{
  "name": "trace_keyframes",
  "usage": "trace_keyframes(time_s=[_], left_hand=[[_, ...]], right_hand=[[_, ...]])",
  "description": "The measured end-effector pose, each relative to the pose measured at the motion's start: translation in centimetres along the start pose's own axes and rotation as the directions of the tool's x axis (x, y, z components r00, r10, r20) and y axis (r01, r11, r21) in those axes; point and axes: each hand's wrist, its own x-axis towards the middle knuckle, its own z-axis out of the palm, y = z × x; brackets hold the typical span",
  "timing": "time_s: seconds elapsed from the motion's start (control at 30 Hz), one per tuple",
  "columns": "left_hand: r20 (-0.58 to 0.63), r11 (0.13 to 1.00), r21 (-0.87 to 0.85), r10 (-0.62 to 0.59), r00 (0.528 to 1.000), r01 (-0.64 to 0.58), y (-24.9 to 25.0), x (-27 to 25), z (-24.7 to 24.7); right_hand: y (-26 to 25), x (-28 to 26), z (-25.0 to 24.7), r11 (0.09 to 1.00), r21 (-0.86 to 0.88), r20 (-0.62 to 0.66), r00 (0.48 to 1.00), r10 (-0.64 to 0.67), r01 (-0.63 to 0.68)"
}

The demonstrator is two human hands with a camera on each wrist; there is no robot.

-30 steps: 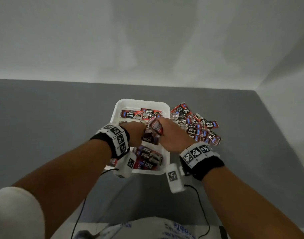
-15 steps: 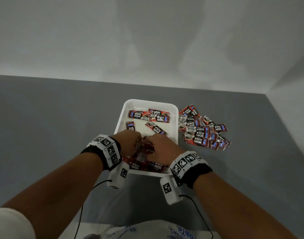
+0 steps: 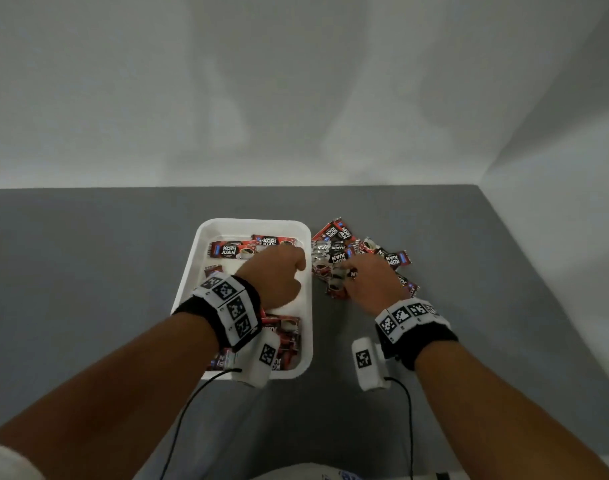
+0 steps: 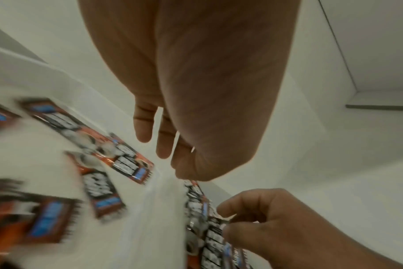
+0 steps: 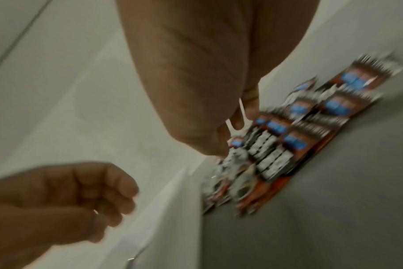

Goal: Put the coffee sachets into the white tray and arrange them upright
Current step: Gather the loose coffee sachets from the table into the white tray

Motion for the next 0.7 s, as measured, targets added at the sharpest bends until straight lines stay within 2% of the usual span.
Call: trace_keyframes(time_s=[0.13,0.27,0.33,0.5,0.7], left_hand=[[0.048,0.989,0.079,0.121,0.992,-0.124,5.4,3.6,2.1],[0.134,0.975,0.188,0.093,0.987,-0.117,8.2,6.6,6.4],[0.168,0.967,0.236,0.058,0.984,-0.097,8.9,7.4,7.9],[0.110,0.947,0.318,0.000,0.994,-0.036,9.7,8.1,9.2],[0.246,0.940,0.329,0.004,0.969,-0.087,9.1,8.3,8.4]], right_hand=[[3.9,0.0,-0.4,0.992,-0.113,-0.086,0.995,0.048,-0.057],[5.6,-0.1,0.0,0.993,-0.108,-0.150,0.986,-0.067,0.051],[6.1,0.0,0.3,0.988,-0.124,-0.136,0.985,-0.107,0.090],[6.5,0.6,0.4,0.973,-0.179,-0.097,0.982,-0.164,0.145],[7.5,1.0,-0.3,0.982,-0.130,0.007,0.990,-0.138,0.137]])
